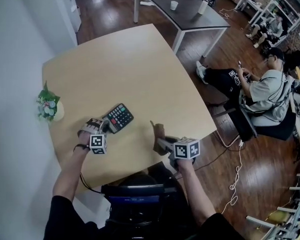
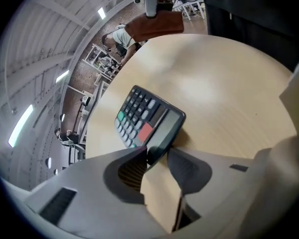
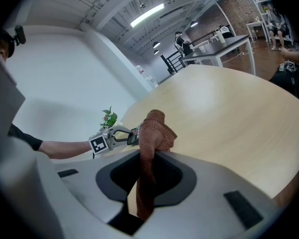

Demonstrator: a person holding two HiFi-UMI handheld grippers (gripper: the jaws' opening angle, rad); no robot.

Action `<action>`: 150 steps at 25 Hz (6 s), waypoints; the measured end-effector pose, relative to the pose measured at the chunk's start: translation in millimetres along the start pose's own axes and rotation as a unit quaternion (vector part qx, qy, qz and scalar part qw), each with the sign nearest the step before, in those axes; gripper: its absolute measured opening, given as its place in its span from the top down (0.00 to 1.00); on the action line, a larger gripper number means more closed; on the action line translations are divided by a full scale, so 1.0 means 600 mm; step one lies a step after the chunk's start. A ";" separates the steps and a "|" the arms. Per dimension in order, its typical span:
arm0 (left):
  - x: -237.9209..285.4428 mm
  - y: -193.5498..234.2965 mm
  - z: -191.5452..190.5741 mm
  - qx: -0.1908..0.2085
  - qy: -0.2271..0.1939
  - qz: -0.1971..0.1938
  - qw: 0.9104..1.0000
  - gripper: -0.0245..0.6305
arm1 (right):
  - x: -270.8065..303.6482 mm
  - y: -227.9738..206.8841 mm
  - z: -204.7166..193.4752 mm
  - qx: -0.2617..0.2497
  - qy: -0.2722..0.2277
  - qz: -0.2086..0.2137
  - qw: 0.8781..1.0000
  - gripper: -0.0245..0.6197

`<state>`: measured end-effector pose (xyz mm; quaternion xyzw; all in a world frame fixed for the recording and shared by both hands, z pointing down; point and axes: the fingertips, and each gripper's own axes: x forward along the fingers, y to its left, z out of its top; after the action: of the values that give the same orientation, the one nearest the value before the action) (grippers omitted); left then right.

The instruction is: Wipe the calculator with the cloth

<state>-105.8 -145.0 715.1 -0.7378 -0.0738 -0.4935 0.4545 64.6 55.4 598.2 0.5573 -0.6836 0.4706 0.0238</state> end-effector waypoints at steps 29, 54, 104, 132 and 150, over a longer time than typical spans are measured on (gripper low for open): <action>-0.388 0.188 0.299 -0.672 -0.541 -0.095 0.496 0.88 | -0.042 0.286 0.255 -0.305 0.008 0.295 0.906 0.85; -0.388 0.272 0.303 -0.663 -0.600 -0.065 0.443 0.89 | -0.044 0.122 0.405 -0.285 -0.048 0.195 0.937 0.85; -0.447 0.325 0.339 -0.651 -0.677 -0.048 0.340 0.89 | -0.191 0.250 0.346 -0.323 -0.115 0.318 0.884 0.85; -0.411 0.298 0.344 -0.643 -0.652 -0.045 0.399 0.89 | -0.154 0.350 0.402 -0.498 -0.107 0.290 0.810 0.85; -0.403 0.291 0.332 -0.646 -0.648 -0.042 0.401 0.89 | -0.130 0.318 0.436 -0.492 -0.095 0.243 0.830 0.85</action>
<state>1.9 -14.9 398.6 -0.9062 -0.0359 0.2138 -0.3630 73.0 -74.5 291.8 0.3297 -0.9371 0.0071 0.1147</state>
